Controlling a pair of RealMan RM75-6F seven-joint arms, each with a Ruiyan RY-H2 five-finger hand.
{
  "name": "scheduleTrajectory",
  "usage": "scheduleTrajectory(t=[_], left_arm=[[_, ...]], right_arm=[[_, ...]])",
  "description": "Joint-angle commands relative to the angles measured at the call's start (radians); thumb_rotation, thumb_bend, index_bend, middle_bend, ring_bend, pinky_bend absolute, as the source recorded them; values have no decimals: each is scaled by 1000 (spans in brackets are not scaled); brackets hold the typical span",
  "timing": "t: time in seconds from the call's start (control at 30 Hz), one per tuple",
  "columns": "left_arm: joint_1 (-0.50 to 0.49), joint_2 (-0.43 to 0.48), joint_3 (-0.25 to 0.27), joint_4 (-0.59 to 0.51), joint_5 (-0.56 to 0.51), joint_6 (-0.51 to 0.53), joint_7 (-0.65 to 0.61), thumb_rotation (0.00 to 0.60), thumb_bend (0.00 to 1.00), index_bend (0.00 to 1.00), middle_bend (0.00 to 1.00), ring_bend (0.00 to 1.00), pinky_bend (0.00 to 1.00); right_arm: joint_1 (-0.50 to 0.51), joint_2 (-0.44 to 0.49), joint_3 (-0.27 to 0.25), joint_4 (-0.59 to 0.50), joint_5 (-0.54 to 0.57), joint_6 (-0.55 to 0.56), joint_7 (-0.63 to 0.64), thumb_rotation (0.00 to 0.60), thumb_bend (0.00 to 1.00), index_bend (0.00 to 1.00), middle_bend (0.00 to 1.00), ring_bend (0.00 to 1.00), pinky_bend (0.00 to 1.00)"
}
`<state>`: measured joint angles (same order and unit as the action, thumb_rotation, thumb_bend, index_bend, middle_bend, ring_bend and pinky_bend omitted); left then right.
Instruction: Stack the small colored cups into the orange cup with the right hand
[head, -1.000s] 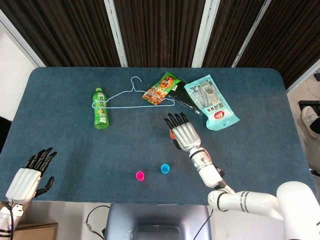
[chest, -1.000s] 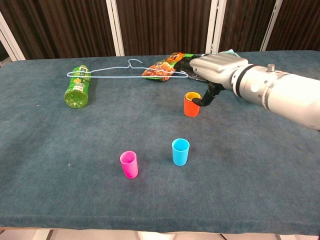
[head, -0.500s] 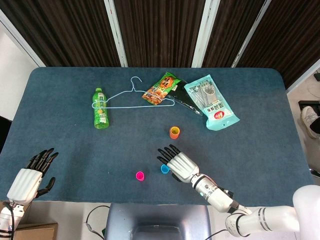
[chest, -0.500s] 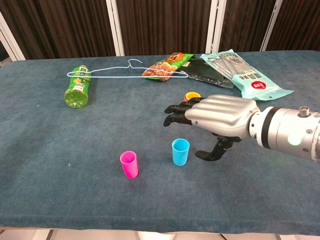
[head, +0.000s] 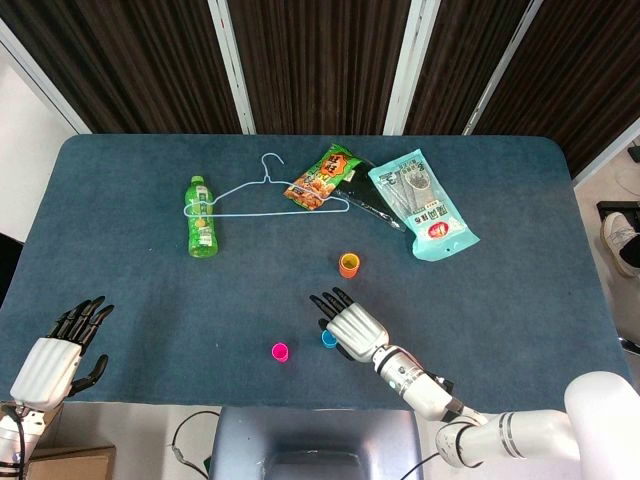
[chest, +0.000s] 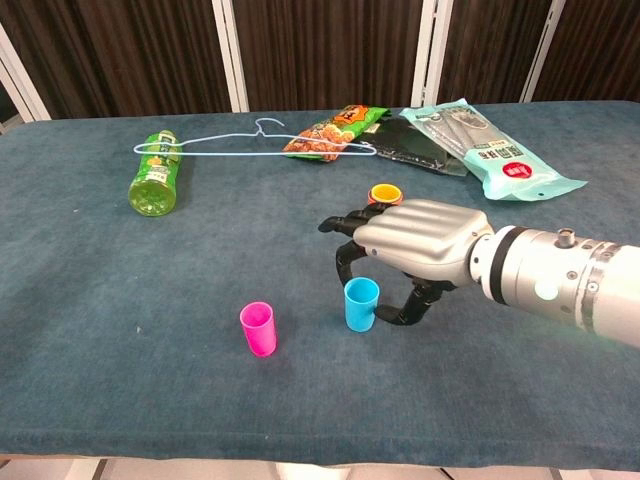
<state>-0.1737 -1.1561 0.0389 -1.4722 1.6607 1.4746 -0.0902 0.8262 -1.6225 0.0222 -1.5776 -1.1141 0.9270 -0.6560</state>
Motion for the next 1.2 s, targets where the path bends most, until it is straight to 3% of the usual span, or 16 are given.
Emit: scheduleTrajectory(t=[0.03, 0.23, 0.37, 0.47, 0.57, 0.6, 0.67, 0.97, 1.2], left_arm=[[0, 1, 0, 0, 1, 1, -1, 600, 444, 0, 0, 0, 152], [1, 2, 0, 0, 1, 2, -4, 600, 444, 0, 0, 0, 152], [1, 1, 1, -1, 1, 2, -2, 600, 443, 0, 0, 0, 152], [1, 0, 0, -1, 1, 1, 0, 600, 443, 0, 0, 0, 152], [1, 0, 0, 0, 1, 0, 0, 600, 443, 0, 0, 0, 152], [-2, -2, 0, 1, 0, -5, 2, 600, 443, 0, 0, 0, 152], [-5, -4, -1, 2, -4, -12, 4, 600, 443, 0, 0, 0, 152], [-8, -6, -2, 2, -10, -23, 9, 600, 443, 0, 0, 0, 152], [-9, -6, -4, 1, -17, -26, 11, 600, 443, 0, 0, 0, 152]], right_arm=[[-2, -3, 3, 6, -5, 2, 4, 600, 493, 543, 1, 0, 0], [-25, -4, 40, 12, -46, 67, 62, 600, 493, 621, 40, 0, 0], [-39, -16, 126, 62, -91, 170, 136, 600, 492, 620, 45, 0, 0], [-34, -40, 187, 127, -66, 207, 139, 600, 492, 620, 49, 0, 0], [-29, -47, 202, 145, -54, 207, 138, 600, 492, 620, 49, 0, 0], [-20, -52, 239, 196, -5, 197, 125, 600, 492, 621, 49, 0, 0], [2, -66, 264, 249, 44, 161, 101, 600, 493, 624, 49, 0, 0], [25, -104, 270, 355, 126, 112, 41, 600, 493, 635, 49, 0, 0], [36, -124, 265, 381, 125, 91, 59, 600, 493, 634, 49, 0, 0]])
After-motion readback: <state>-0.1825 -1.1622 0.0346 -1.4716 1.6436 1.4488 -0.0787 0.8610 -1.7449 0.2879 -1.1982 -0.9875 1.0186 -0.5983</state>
